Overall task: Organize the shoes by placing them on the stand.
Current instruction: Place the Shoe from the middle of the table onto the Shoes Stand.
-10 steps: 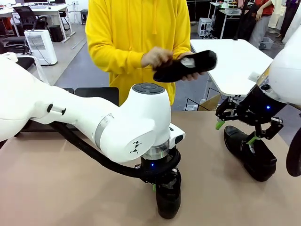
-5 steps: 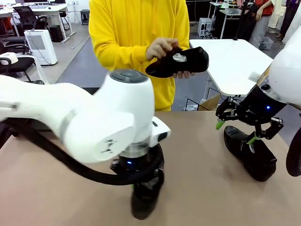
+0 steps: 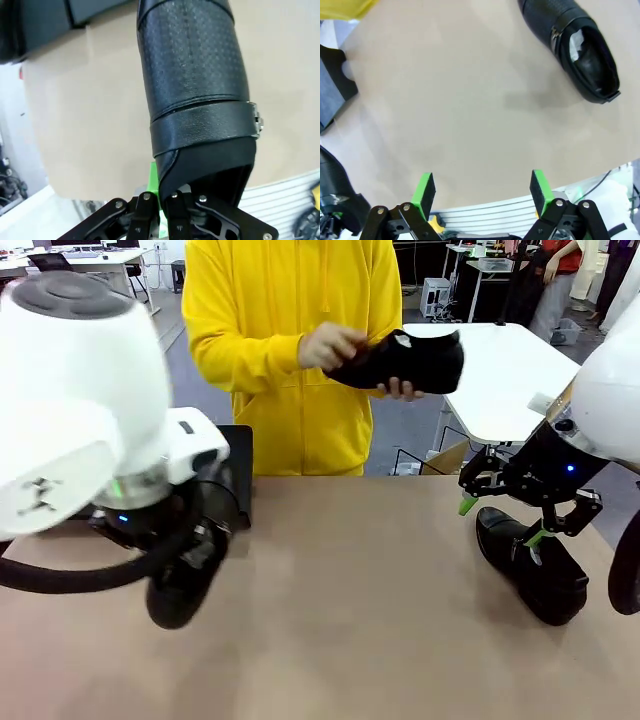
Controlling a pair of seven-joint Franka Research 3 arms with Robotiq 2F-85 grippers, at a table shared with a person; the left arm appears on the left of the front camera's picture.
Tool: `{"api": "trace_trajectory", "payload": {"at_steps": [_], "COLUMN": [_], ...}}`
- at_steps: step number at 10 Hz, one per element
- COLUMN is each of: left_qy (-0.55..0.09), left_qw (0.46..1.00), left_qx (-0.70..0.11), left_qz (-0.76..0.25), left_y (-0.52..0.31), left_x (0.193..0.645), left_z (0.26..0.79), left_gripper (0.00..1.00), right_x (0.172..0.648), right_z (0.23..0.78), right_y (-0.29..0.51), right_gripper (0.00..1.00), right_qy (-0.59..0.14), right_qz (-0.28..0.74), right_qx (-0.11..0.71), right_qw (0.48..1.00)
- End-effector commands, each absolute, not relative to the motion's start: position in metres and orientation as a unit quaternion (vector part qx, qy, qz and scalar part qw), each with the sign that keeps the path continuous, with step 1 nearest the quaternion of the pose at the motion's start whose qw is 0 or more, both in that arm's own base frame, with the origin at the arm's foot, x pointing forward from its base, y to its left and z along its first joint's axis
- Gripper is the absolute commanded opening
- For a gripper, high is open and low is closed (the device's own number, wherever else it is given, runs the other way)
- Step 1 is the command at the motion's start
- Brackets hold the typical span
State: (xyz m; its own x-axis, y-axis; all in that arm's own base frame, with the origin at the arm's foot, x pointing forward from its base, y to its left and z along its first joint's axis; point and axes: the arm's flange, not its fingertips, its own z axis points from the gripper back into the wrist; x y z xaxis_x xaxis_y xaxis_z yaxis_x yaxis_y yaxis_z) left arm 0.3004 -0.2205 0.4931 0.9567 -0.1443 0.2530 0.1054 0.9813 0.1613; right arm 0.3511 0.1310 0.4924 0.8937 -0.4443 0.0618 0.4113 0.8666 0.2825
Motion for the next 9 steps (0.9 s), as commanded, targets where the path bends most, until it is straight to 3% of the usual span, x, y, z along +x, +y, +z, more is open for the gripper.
{"api": "trace_trajectory", "payload": {"at_steps": [1, 2, 6, 7, 9], "left_qy": [-0.152, -0.133, -0.132, -0.139, -0.142], "left_qw": [0.988, 0.986, 0.987, 0.983, 0.978], "left_qx": [0.036, 0.073, 0.075, 0.101, 0.075], "left_qz": [-0.001, -0.063, -0.057, -0.069, -0.13], "left_y": [-0.195, -0.221, -0.215, -0.22, -0.192], "left_x": [0.308, 0.3, 0.302, 0.304, 0.323], "left_z": [0.498, 0.493, 0.489, 0.49, 0.493], "left_gripper": [0.0, 0.0, 0.0, 0.0, 0.0], "right_x": [0.354, 0.354, 0.354, 0.354, 0.354], "right_z": [0.495, 0.495, 0.495, 0.495, 0.495], "right_y": [0.13, 0.13, 0.13, 0.13, 0.13], "right_gripper": [1.0, 1.0, 1.0, 1.0, 1.0], "right_qy": [-0.062, -0.062, -0.062, -0.062, -0.062], "right_qz": [-0.211, -0.211, -0.211, -0.211, -0.211], "right_qx": [0.137, 0.137, 0.137, 0.137, 0.137], "right_qw": [0.966, 0.966, 0.966, 0.966, 0.966]}}
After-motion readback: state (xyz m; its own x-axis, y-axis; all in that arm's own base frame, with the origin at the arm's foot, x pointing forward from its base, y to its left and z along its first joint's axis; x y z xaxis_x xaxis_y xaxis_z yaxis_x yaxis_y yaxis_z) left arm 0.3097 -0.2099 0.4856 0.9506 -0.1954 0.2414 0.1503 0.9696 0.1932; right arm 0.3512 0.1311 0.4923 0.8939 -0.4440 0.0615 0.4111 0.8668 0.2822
